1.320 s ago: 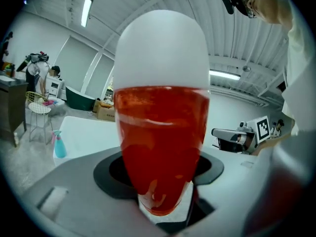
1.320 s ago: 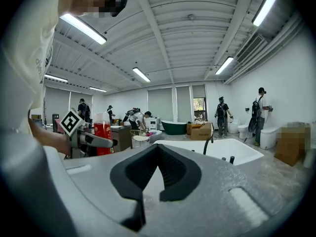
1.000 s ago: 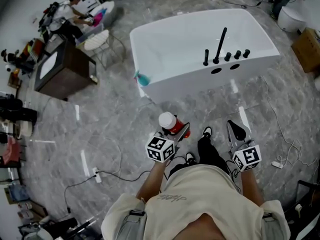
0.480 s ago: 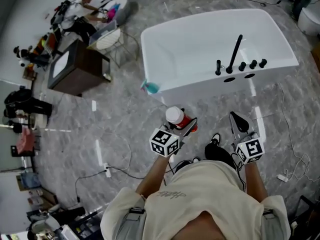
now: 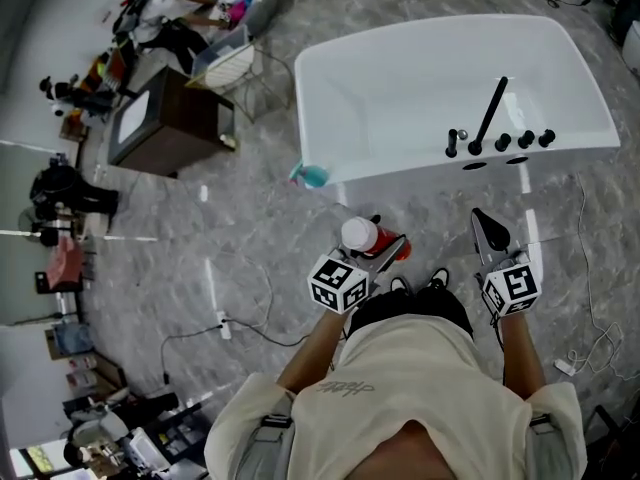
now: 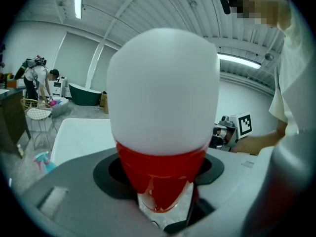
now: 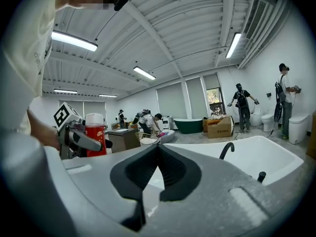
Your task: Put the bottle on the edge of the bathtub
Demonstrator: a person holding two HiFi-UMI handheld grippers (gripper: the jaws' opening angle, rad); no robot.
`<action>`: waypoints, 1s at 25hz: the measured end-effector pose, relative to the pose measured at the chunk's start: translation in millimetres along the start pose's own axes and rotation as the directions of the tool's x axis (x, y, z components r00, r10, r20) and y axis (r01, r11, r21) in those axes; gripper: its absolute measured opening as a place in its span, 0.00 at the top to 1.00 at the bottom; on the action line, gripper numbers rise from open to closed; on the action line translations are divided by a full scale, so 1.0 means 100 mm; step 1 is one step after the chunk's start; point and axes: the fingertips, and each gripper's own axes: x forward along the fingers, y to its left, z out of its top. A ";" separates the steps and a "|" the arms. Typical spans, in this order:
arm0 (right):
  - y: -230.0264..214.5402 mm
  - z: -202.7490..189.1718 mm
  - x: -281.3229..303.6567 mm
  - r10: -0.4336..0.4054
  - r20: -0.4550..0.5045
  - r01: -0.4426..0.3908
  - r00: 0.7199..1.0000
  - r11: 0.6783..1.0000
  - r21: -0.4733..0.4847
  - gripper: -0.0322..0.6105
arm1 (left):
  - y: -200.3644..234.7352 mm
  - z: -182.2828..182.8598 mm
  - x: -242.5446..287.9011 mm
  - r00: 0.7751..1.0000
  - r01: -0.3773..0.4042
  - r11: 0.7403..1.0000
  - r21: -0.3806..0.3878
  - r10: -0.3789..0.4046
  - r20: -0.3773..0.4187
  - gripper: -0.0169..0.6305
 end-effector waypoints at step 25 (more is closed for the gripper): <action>-0.02 0.27 1.36 -0.134 -0.058 0.133 0.989 0.991 -0.017 0.95 | 1.69 0.26 0.95 0.988 0.118 0.987 0.110 -0.106 -0.110 0.51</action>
